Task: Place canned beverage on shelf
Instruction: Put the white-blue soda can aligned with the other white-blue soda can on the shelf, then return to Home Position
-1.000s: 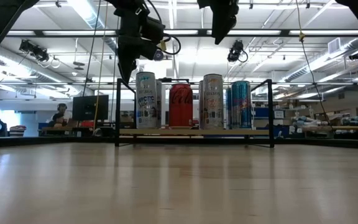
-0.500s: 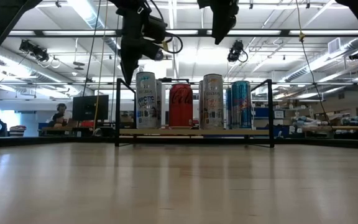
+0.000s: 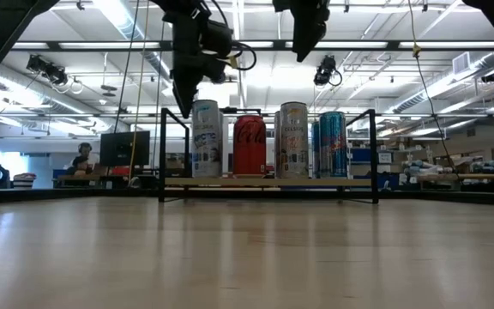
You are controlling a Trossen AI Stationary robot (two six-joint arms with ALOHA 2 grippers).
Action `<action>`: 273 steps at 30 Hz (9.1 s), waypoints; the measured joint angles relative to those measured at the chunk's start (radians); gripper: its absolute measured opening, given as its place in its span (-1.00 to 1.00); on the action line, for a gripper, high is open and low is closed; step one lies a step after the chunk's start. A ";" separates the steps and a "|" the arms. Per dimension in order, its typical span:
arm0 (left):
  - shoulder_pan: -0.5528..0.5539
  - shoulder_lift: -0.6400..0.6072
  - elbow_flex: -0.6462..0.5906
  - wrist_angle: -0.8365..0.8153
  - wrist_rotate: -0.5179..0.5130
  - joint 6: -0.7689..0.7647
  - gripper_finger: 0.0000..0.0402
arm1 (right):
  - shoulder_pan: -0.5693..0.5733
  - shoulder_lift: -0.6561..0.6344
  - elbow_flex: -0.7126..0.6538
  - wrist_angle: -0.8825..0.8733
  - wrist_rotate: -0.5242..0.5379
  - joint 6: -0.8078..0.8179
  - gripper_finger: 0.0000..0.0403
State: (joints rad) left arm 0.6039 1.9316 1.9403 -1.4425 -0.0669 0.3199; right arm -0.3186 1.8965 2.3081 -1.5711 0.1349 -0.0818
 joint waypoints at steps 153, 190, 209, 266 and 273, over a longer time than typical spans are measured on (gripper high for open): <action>-0.550 -1.409 -1.933 1.562 0.140 -0.283 0.59 | 0.708 -1.080 -2.302 1.932 -0.163 0.070 0.65; -0.550 -1.571 -1.933 1.562 0.140 -0.283 0.59 | 0.605 -1.356 -2.302 1.936 -0.136 0.150 0.65; -0.486 -1.668 -1.934 1.556 0.141 -0.283 0.59 | 0.379 -1.667 -2.301 1.936 -0.136 0.150 0.65; -0.435 -1.928 -1.934 1.556 0.140 -0.283 0.59 | 0.289 -1.887 -2.301 1.935 -0.136 0.150 0.65; -0.435 -1.927 -1.934 1.557 0.140 -0.283 0.59 | 0.289 -1.887 -2.301 1.935 -0.136 0.150 0.65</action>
State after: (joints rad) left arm 0.1692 0.0044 0.0063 0.1143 0.0732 0.0365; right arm -0.0299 0.0093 0.0067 0.3641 -0.0007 0.0685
